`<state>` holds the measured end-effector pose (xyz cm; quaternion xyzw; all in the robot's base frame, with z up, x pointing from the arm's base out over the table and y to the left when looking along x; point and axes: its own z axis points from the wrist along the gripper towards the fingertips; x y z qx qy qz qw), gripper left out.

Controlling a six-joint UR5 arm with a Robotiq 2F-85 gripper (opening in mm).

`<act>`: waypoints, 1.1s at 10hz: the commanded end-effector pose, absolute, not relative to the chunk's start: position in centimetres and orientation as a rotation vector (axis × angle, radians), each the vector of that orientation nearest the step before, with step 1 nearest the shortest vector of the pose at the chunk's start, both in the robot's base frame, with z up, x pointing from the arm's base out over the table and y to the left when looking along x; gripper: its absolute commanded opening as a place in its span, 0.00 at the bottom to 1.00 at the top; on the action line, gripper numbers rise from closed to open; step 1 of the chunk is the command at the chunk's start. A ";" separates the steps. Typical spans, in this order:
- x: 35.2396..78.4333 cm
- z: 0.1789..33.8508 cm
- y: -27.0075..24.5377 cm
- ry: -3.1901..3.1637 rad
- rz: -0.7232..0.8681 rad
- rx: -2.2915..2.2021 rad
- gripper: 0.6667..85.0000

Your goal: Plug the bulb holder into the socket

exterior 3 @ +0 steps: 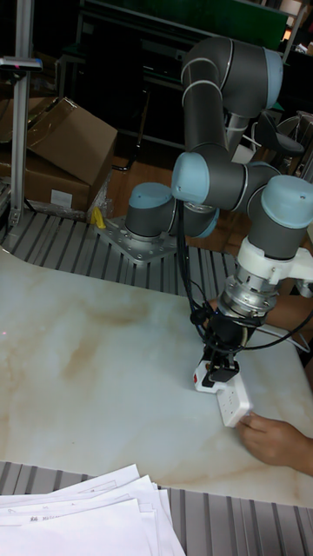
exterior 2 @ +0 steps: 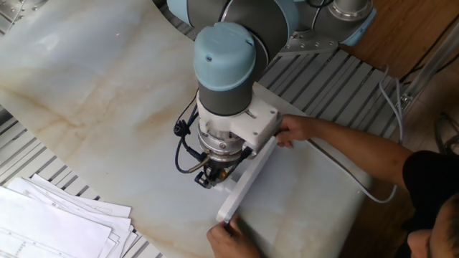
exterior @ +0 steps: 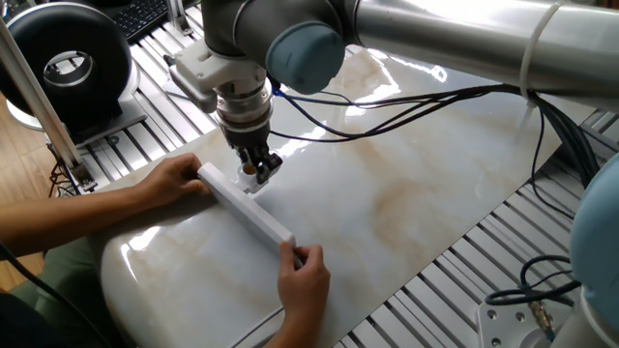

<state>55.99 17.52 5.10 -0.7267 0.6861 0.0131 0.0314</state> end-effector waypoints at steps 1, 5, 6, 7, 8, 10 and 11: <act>56.1 5.1 18.0 2.087 0.051 -2.246 0.01; 55.2 5.0 15.5 2.090 0.080 -2.166 0.50; 55.0 5.4 14.2 2.070 0.081 -2.196 0.67; 55.1 5.9 13.2 2.072 0.075 -2.195 0.74; 55.2 6.7 12.4 2.082 0.048 -2.191 0.75; 55.0 8.0 9.7 2.121 0.000 -2.183 0.74; 54.7 8.6 7.9 2.142 -0.031 -2.183 0.74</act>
